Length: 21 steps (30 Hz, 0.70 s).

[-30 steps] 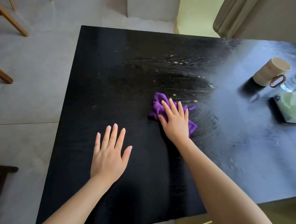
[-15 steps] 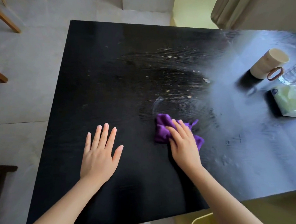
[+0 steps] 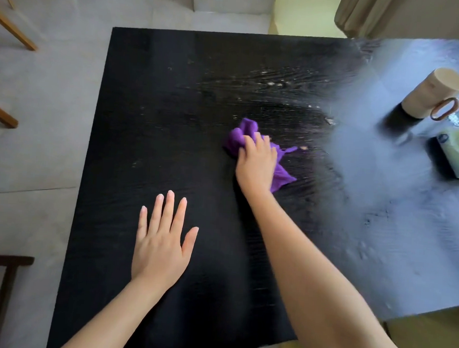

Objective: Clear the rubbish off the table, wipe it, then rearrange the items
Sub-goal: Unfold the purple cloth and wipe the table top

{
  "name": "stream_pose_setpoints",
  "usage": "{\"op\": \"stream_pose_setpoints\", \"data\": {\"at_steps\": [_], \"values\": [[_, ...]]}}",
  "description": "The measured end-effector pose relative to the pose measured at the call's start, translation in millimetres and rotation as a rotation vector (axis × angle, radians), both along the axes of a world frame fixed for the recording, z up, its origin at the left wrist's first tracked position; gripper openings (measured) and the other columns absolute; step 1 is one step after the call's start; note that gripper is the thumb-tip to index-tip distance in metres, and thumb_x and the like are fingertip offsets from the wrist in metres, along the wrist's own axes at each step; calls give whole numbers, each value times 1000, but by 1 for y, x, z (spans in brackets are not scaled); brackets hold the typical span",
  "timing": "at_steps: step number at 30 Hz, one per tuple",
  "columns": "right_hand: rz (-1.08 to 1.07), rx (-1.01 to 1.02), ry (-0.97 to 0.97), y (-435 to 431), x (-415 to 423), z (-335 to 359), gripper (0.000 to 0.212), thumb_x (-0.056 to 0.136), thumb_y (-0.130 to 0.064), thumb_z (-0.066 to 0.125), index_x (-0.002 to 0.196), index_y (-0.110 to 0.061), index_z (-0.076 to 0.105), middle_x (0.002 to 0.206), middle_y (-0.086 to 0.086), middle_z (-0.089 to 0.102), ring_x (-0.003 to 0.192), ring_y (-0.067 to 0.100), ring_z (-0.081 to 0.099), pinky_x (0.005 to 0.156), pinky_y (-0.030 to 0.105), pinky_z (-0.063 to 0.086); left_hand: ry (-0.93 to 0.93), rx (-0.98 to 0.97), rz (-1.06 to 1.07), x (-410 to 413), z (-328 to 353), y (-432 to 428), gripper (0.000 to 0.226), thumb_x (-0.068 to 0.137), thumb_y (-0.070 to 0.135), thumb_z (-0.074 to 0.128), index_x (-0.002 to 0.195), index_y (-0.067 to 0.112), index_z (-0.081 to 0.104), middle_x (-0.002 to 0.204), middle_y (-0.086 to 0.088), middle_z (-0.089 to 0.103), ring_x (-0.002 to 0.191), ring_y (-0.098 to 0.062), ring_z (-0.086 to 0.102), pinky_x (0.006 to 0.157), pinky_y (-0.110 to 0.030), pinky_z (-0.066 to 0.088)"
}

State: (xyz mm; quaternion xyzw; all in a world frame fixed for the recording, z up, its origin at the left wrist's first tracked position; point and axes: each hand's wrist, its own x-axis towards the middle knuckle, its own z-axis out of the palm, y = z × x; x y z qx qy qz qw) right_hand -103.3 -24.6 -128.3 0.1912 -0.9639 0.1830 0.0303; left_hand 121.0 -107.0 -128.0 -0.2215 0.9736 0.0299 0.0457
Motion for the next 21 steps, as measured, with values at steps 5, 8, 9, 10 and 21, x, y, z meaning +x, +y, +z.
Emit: {"op": "stream_pose_setpoints", "data": {"at_steps": [5, 8, 9, 10, 21], "values": [[142, 14, -62, -26, 31, -6, 37, 98, -23, 36, 133, -17, 46, 150, 5, 36, 144, 29, 22, 116, 44, 16, 20, 16, -15, 19, 0, 1, 69, 92, 53, 8, 146, 13, 22, 154, -10, 23, 144, -24, 20, 117, -45, 17], [267, -23, -91, -37, 59, -3, 36, 97, -22, 38, 132, -17, 48, 149, 5, 39, 143, 29, 24, 115, 43, 16, 43, 22, -15, 55, 2, 7, 65, 92, 51, 18, 145, 14, 29, 152, -10, 29, 141, -26, 27, 115, -45, 18], [304, -35, -105, -40, 71, -2, 36, 97, -22, 39, 131, -17, 49, 149, 6, 39, 143, 29, 24, 115, 43, 16, 43, 30, -12, 67, 2, 9, 64, 92, 50, 20, 144, 13, 30, 152, -11, 29, 141, -27, 28, 114, -45, 19], [340, -42, -111, -43, 83, -2, 35, 96, -22, 40, 130, -17, 50, 148, 7, 40, 143, 30, 25, 115, 43, 16, 40, 36, -7, 79, 2, 11, 64, 92, 50, 21, 144, 13, 30, 152, -11, 29, 141, -27, 28, 114, -45, 19], [710, -39, -136, -3, 159, 7, 39, 95, -21, 48, 134, -18, 51, 148, 5, 44, 143, 26, 29, 117, 40, 19, 24, 45, 79, 130, 11, 33, 68, 94, 51, 9, 141, 11, 39, 149, -11, 36, 138, -27, 34, 113, -45, 20]]}}
